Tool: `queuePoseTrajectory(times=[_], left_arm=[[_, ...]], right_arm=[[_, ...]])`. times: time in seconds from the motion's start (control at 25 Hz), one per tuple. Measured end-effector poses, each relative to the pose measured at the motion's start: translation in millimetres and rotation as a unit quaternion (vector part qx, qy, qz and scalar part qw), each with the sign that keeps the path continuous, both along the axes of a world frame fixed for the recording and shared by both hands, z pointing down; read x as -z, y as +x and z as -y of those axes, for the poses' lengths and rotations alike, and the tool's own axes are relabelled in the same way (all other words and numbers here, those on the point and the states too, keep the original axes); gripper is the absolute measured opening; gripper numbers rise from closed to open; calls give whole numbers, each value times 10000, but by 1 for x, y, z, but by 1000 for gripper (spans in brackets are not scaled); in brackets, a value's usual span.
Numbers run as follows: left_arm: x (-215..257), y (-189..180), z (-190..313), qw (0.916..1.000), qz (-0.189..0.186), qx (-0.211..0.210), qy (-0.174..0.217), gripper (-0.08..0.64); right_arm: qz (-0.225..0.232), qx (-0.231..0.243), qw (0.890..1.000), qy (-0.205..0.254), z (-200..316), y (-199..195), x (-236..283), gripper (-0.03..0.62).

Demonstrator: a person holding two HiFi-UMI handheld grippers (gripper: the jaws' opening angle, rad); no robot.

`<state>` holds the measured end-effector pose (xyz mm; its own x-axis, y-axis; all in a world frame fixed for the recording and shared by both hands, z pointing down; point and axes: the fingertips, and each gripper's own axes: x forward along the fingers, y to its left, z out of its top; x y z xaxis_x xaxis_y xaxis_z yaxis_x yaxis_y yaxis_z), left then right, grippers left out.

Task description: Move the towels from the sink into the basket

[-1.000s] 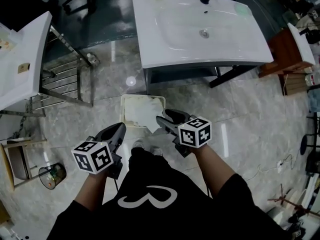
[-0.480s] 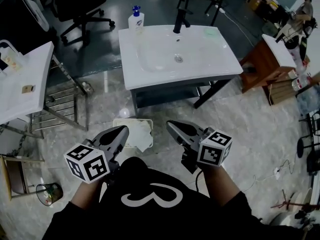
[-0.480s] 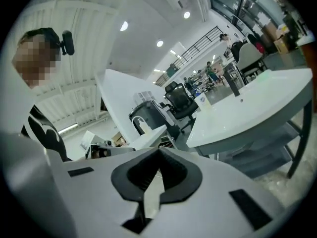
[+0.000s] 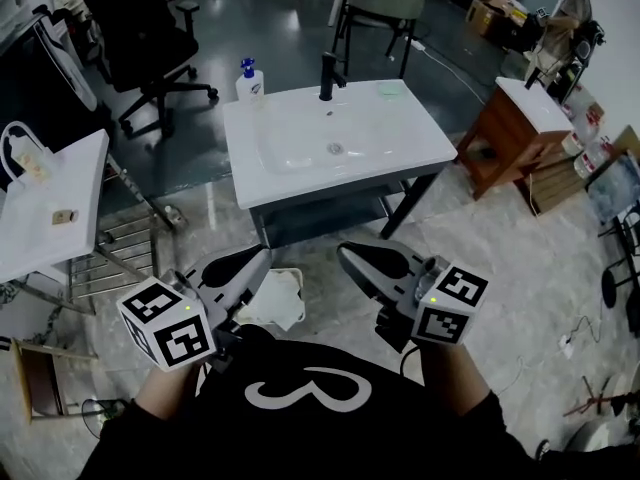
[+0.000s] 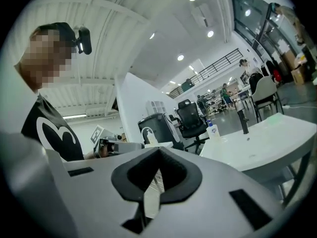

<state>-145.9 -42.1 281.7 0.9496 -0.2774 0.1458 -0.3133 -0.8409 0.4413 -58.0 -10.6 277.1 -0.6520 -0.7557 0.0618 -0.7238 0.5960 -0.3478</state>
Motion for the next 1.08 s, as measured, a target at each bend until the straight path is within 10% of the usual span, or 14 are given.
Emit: queuePoseTrajectory(times=[1.08], left_arm=[[0,44,14,9989,210,-260,332,6]], right_arm=[[-456,-29,9988,198,14,23,-3,3]])
